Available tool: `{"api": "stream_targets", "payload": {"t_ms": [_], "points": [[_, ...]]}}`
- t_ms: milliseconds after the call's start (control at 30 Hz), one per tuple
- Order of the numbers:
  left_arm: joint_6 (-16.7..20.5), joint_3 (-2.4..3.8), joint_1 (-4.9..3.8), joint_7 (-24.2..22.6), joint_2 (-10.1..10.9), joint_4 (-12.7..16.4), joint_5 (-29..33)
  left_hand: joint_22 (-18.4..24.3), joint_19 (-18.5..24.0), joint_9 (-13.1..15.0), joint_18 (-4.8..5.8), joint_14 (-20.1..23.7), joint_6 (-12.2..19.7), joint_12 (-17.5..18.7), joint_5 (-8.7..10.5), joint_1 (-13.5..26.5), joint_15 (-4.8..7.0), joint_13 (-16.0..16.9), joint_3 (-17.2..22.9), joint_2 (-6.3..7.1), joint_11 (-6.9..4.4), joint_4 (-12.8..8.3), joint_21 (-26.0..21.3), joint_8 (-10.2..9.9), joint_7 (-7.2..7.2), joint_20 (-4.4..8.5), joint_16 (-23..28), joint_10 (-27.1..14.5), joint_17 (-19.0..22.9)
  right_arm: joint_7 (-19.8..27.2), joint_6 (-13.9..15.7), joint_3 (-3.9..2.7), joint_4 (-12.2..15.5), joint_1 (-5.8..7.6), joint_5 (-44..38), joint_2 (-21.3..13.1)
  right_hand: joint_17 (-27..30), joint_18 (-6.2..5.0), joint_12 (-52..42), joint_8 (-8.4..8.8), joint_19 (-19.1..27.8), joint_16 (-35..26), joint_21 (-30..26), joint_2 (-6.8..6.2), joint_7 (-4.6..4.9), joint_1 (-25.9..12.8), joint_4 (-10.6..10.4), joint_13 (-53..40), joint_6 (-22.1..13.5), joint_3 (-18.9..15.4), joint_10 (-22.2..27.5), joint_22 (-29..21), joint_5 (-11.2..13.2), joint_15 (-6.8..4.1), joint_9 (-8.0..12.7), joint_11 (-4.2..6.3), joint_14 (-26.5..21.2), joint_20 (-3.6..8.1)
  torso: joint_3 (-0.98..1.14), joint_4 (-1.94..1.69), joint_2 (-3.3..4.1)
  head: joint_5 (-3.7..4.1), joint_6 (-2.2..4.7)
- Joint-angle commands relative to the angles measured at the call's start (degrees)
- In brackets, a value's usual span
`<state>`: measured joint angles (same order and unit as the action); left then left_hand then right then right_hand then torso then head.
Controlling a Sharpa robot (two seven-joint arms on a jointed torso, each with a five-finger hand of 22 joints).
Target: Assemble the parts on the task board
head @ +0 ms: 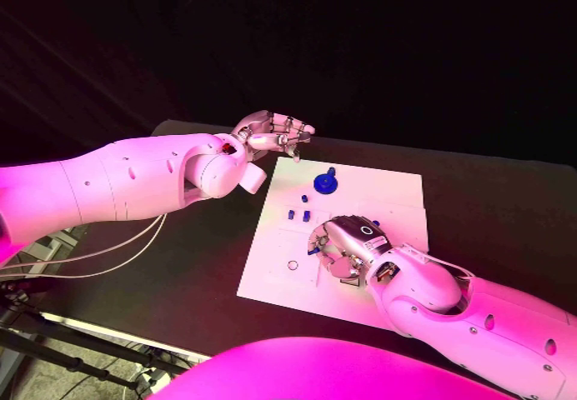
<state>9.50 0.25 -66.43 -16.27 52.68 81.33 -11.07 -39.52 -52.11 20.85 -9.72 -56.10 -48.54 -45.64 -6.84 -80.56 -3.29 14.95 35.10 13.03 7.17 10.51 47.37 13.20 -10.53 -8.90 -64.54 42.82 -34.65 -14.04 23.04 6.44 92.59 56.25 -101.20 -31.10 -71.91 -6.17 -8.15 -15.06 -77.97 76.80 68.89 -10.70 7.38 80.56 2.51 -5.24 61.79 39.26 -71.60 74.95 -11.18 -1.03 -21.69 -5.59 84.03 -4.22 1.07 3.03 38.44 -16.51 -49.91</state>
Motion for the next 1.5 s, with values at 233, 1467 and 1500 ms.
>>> {"api": "stream_targets", "payload": {"t_ms": [233,1467,1500], "points": [[-1.0,0.03,-0.02,-0.3,0.0,0.0,0.2,0.0,-0.4,-0.1,-0.8,-0.1,-0.1,0.3,-0.23,0.1,-0.17,-0.1,-0.1,-0.38,0.17,0.0,-0.4,0.4,-0.24,-0.04,-0.3,0.1,0.0,-1.7,2.7,0.03,0.2,-0.15,-1.8,0.0,-0.1,1.14,-0.2,-0.39,-0.5,0.2,0.3,0.47,0.09,0.1,0.5,-2.5,0.4,0.9,-2.7,0.9,-0.4,-0.43,0.0,2.38,3.0,-0.1,0.04,0.02,0.01,0.01,0.04],[-1.5,0.03,-0.02,0.2,0.0,0.0,0.2,0.1,-0.4,-0.1,-0.8,-0.1,0.0,0.4,-0.23,0.2,-0.19,-0.2,-0.1,-0.46,0.19,0.1,-0.5,0.3,-0.26,-0.06,-0.3,0.0,-0.1,-4.1,1.7,0.02,0.0,-0.23,-1.9,0.4,-0.2,1.19,0.0,-0.45,-0.6,0.4,0.5,0.27,0.1,-0.5,0.3,-2.7,0.5,0.8,-2.8,1.1,-0.5,-0.42,-0.1,2.39,3.0,-0.13,-0.01,0.02,0.01,0.16,-0.01],[-1.5,0.03,-0.02,0.2,0.0,0.0,0.2,0.1,-0.4,-0.1,-0.8,-0.1,0.0,0.4,-0.23,0.2,-0.19,-0.2,-0.1,-0.46,0.19,0.1,-0.5,0.3,-0.26,-0.06,-0.3,0.0,-0.1,-4.3,1.8,0.02,0.0,-0.23,-2.0,0.4,0.0,1.16,0.0,-0.44,-0.6,0.3,0.4,0.23,0.11,-0.5,0.3,-2.7,0.5,0.8,-2.8,1.0,-0.5,-0.41,-0.1,2.39,3.0,-0.14,-0.01,0.02,0.01,0.16,-0.01]]}}
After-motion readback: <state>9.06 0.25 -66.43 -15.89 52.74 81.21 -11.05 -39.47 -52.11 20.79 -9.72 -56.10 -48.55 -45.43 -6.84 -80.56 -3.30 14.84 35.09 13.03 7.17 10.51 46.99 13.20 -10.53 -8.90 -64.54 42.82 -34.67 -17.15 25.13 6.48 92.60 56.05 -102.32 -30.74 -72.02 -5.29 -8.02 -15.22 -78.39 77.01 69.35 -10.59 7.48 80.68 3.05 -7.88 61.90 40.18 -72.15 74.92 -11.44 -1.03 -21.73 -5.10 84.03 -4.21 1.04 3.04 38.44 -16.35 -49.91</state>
